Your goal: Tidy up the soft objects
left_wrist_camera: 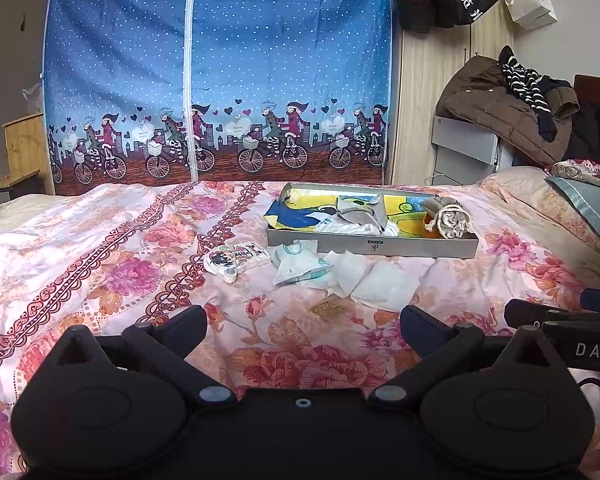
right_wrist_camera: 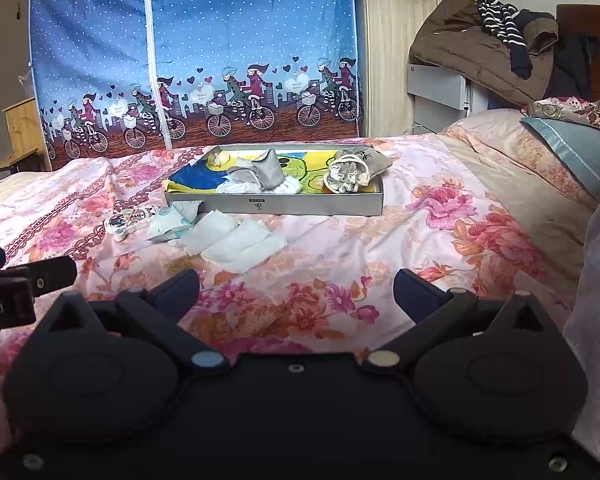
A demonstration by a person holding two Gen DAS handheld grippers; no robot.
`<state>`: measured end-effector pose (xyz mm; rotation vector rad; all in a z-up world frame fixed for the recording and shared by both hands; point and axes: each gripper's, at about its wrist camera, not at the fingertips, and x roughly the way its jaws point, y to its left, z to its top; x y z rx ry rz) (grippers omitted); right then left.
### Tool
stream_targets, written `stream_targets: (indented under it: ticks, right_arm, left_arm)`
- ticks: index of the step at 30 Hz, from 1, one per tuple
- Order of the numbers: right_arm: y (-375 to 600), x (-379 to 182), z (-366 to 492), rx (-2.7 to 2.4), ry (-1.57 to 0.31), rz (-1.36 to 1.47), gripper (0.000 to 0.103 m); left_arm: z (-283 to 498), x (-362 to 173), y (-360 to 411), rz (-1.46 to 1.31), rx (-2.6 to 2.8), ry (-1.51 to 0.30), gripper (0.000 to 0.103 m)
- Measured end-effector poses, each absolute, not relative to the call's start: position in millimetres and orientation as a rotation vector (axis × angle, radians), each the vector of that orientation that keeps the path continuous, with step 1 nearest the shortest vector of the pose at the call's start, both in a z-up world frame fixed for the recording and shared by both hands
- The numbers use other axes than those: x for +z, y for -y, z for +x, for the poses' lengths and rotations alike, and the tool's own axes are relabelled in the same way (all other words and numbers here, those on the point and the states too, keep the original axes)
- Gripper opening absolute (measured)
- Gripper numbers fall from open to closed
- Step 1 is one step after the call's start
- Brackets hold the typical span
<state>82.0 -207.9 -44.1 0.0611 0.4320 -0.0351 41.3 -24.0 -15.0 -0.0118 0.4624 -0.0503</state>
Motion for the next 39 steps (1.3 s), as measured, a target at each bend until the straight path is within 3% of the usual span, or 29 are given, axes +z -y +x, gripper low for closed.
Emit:
stream_targets:
  ticks: [22,39]
  right_arm:
    - [205.4,-36.6,79.4,-0.035,-0.358,0.076,0.103]
    - [185.1,-44.9,146.8,0.028,-0.377,-0.09,0.103]
  left_arm:
    - [44.9,-17.1,22.6,-0.018,-0.047,-0.454,0.102]
    - [101.4,-44.7,22.7,-0.035,0.068,-0.479,0.102]
